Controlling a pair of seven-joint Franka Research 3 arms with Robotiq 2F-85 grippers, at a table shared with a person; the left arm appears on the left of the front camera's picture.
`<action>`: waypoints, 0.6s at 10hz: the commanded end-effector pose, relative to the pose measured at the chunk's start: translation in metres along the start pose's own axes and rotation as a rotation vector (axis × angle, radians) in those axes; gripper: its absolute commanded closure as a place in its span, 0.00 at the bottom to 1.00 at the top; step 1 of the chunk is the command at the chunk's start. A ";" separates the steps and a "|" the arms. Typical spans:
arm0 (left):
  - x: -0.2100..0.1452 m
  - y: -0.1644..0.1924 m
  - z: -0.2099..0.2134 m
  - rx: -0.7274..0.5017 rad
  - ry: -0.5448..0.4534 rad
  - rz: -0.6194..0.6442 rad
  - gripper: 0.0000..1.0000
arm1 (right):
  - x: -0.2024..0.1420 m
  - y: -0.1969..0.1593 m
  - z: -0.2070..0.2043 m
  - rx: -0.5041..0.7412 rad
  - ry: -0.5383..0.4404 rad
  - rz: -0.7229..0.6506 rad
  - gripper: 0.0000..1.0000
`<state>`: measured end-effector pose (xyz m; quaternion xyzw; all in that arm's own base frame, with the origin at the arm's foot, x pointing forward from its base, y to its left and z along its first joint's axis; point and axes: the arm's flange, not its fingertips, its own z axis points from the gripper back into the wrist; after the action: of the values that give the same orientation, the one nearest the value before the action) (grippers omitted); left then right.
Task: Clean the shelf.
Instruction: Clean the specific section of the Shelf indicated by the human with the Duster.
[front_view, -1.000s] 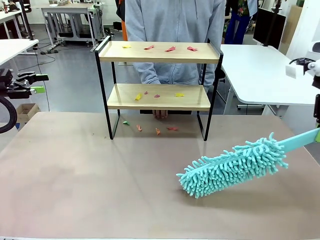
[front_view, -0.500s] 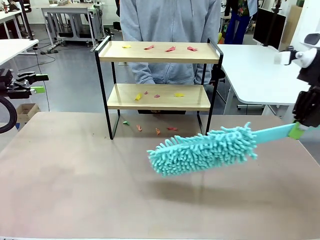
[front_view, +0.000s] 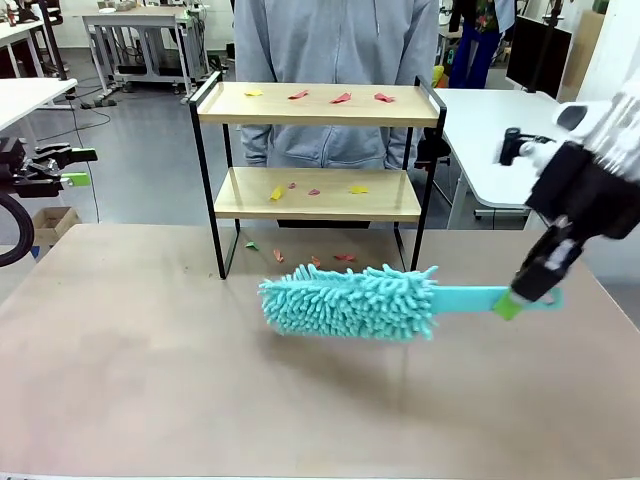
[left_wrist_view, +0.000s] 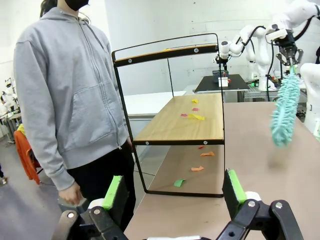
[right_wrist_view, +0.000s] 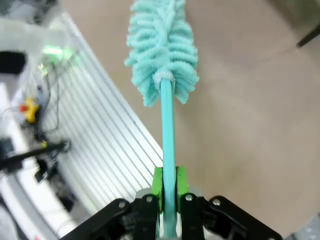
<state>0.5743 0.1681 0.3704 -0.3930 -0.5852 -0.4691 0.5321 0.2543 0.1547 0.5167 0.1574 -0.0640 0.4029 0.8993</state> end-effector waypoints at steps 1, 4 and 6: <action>0.002 -0.001 -0.001 -0.004 0.002 -0.005 0.00 | 0.008 0.028 -0.022 -0.094 -0.149 -0.116 0.86; 0.002 -0.001 -0.001 -0.004 0.002 -0.005 0.00 | 0.003 0.014 -0.010 -0.041 -0.062 -0.070 0.86; 0.002 -0.001 -0.001 -0.004 0.002 -0.005 0.00 | 0.003 0.014 -0.010 -0.041 -0.062 -0.070 0.86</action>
<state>0.5743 0.1681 0.3703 -0.3930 -0.5852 -0.4690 0.5321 0.2450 0.1718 0.5099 0.1518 -0.0949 0.3510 0.9191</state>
